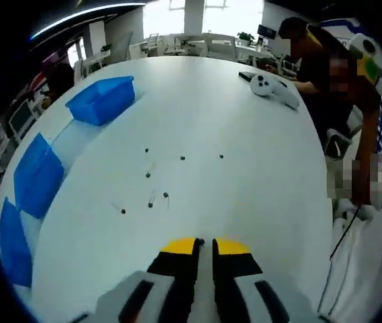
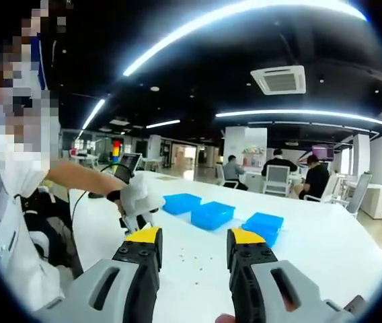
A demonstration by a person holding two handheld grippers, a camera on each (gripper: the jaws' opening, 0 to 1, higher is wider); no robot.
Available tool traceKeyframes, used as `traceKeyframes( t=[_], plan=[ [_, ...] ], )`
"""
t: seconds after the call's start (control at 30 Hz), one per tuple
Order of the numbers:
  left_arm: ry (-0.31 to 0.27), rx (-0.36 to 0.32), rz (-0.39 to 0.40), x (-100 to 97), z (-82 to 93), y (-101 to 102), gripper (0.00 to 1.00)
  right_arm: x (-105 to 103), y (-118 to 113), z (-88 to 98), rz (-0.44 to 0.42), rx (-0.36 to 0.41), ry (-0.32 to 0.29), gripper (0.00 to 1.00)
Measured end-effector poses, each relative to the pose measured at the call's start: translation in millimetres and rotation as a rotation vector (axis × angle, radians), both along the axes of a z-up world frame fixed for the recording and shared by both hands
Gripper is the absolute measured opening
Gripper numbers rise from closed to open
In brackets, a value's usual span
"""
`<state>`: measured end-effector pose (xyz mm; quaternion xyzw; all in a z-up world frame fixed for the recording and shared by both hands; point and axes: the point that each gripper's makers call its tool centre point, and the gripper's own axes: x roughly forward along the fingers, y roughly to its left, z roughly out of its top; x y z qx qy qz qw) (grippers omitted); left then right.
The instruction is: Pick up the resistors one by one and place each resistor into its matching bin, sorting the parts by color and model until every resistor is separated into the correct bin for its type
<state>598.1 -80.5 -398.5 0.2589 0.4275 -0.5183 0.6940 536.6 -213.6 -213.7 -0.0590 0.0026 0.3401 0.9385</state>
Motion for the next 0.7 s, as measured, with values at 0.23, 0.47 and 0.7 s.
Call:
traceKeyframes(
  t=[0.23,0.47,0.7],
  plan=[
    [0.031,-0.008,0.026,-2.4,-1.1,-3,0.03,0,1,-1.0,0.0,-0.006,0.004,0.4],
    [-0.008,-0.098,0.049,2.0,23.1,-3,0.03,1,-2,-1.2,-0.007,-0.005,0.004,0.4],
    [-0.1,-0.334,0.159,20.7,85.7,12,0.03,2,0,-2.6,-0.005,-0.009,0.006,0.4]
  ],
)
